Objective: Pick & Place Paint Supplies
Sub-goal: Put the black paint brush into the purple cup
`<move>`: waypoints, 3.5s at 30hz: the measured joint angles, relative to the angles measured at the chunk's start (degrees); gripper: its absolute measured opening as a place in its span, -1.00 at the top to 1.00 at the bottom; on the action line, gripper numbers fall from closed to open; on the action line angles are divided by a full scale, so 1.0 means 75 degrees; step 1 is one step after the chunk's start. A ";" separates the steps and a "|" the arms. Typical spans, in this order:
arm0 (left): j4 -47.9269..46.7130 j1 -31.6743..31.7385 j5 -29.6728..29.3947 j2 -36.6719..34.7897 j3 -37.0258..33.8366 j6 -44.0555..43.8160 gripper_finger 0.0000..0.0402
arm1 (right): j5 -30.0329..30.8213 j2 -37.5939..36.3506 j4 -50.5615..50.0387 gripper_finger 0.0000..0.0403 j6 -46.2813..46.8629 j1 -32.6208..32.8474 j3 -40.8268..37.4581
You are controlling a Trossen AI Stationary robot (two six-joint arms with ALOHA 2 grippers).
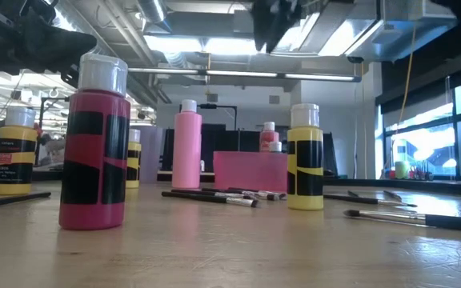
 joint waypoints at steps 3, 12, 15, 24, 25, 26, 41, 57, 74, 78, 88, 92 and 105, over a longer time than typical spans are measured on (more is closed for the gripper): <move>0.0000 0.0002 0.0000 -0.0002 -0.0001 0.0000 0.97 | 0.0880 -0.0135 0.0014 0.02 0.0450 0.0968 0.0000; 0.0000 -0.0001 0.0000 -0.0001 0.0000 0.0000 0.97 | 0.3458 -0.0182 0.0016 0.02 0.2289 0.3254 -0.0125; 0.0000 0.0001 0.0000 -0.0001 0.0000 0.0000 0.97 | 0.4124 -0.0188 0.0016 0.02 0.2928 0.3720 -0.0463; 0.0009 -0.0001 0.0001 0.0001 0.0002 -0.0060 0.97 | 0.5037 -0.0769 0.0013 0.02 0.4021 0.4414 -0.2012; 0.0010 0.0000 0.0001 0.0000 -0.0001 -0.0172 0.97 | 0.5058 -0.0913 0.0016 0.02 0.4179 0.4468 -0.2201; 0.0012 -0.0001 0.0000 -0.0002 -0.0001 -0.0335 0.97 | 0.5063 -0.1065 0.0006 0.02 0.4299 0.4519 -0.2397; 0.0006 -0.0001 0.0000 0.0000 0.0002 -0.1008 0.97 | 0.4815 -0.2283 0.0016 0.02 0.4282 0.4454 -0.4625; 0.0006 0.0000 0.0000 0.0000 0.0000 -0.1005 0.97 | 0.6428 -0.5286 0.0764 0.02 0.8031 0.4315 -0.9745; 0.0006 0.0000 -0.0179 -0.0001 0.0000 0.0729 0.97 | 0.5550 -0.5533 0.5437 0.02 0.2631 0.4576 -1.0060; 0.0006 0.0001 -0.0524 0.0001 -0.0001 0.0729 0.97 | 0.4405 -0.5533 0.8088 0.02 -0.0592 0.4297 -1.0060; 0.0007 -0.0001 -0.0475 0.0001 0.0000 0.0612 0.97 | -0.1238 -0.5867 1.1136 0.02 -0.4739 0.2309 -1.0179; 0.0014 0.0000 -0.0472 0.0000 0.0000 -0.0051 0.97 | -0.2826 -0.6254 1.1599 0.02 -0.4693 0.1463 -1.0670; 0.0061 0.0002 -0.0479 -0.0002 -0.0001 -0.0576 0.97 | -0.4250 -0.6717 1.6549 0.02 -0.3928 0.0032 -1.4190</move>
